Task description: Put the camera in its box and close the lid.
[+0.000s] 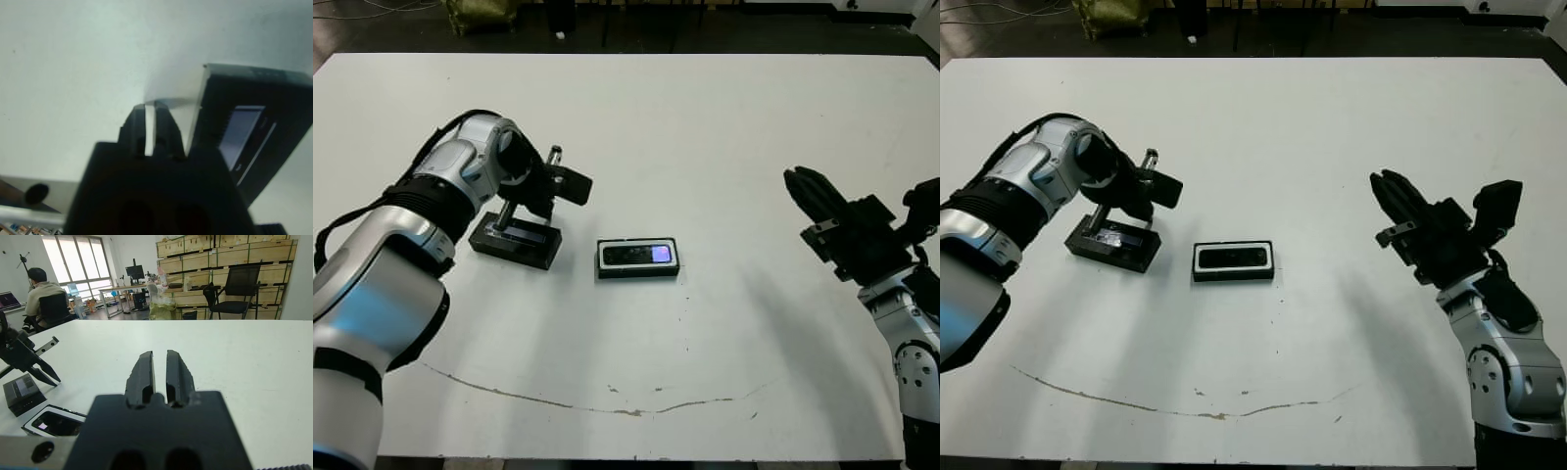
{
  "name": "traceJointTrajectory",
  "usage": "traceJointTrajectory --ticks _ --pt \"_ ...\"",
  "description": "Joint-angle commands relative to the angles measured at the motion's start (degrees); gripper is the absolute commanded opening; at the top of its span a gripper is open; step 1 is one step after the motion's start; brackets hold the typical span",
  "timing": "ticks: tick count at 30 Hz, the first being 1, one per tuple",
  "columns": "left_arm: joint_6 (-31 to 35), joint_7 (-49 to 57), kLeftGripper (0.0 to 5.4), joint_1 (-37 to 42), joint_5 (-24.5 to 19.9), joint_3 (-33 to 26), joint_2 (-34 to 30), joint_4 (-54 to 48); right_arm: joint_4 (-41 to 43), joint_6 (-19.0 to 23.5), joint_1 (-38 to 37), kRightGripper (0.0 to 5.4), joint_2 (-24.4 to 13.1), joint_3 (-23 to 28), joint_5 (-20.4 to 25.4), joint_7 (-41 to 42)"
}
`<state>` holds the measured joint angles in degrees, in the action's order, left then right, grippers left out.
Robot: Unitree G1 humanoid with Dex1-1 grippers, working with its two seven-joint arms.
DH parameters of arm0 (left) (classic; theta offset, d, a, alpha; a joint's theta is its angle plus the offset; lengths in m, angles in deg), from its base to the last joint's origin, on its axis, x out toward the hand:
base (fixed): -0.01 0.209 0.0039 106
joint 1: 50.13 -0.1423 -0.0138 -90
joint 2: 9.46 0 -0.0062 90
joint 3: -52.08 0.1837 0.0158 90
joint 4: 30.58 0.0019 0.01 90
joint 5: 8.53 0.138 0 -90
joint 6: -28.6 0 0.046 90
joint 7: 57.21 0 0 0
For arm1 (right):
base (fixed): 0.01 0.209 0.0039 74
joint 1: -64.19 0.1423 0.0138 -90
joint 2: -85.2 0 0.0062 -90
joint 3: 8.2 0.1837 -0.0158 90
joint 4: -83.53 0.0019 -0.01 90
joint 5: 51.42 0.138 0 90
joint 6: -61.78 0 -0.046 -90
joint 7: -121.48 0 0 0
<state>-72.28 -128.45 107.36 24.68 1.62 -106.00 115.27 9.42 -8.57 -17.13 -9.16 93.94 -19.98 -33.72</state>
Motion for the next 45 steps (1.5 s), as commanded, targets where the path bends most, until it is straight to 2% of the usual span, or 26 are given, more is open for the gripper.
traceJointTrajectory --ticks 1,6,9,29,34,41,45 --pt "-1.09 -3.49 0.00 -0.77 0.69 1.04 0.74 1.60 0.10 0.67 -1.40 0.01 -0.54 -0.12 -1.34 -0.48" --pt "-2.71 -7.42 0.00 -1.59 -0.59 0.30 0.36 0.88 0.11 1.47 -1.28 0.01 -0.43 0.12 -1.01 -0.52" --pt "-1.39 -10.36 0.00 -2.78 -1.71 -0.48 0.31 -0.78 0.04 1.61 -1.19 0.01 -0.48 0.11 -1.01 -0.57" --pt "5.91 -20.43 0.00 -11.71 -6.75 -1.88 -5.18 -23.24 1.12 3.49 -0.98 0.01 -1.07 0.19 -1.60 -1.30" --pt "3.12 -20.89 0.00 -12.99 -7.78 -1.57 -7.32 -26.69 1.48 4.46 -0.95 0.01 -0.99 0.51 -1.24 -1.82" --pt "-0.19 -21.26 0.00 -13.90 -8.25 2.58 -11.58 -29.74 0.72 4.25 -0.76 0.01 -1.27 0.57 -1.42 -1.09" --pt "1.41 -21.26 0.00 -14.61 -8.58 5.54 -14.21 -32.02 1.01 4.58 -0.87 0.01 -1.36 0.53 -1.67 -1.32"
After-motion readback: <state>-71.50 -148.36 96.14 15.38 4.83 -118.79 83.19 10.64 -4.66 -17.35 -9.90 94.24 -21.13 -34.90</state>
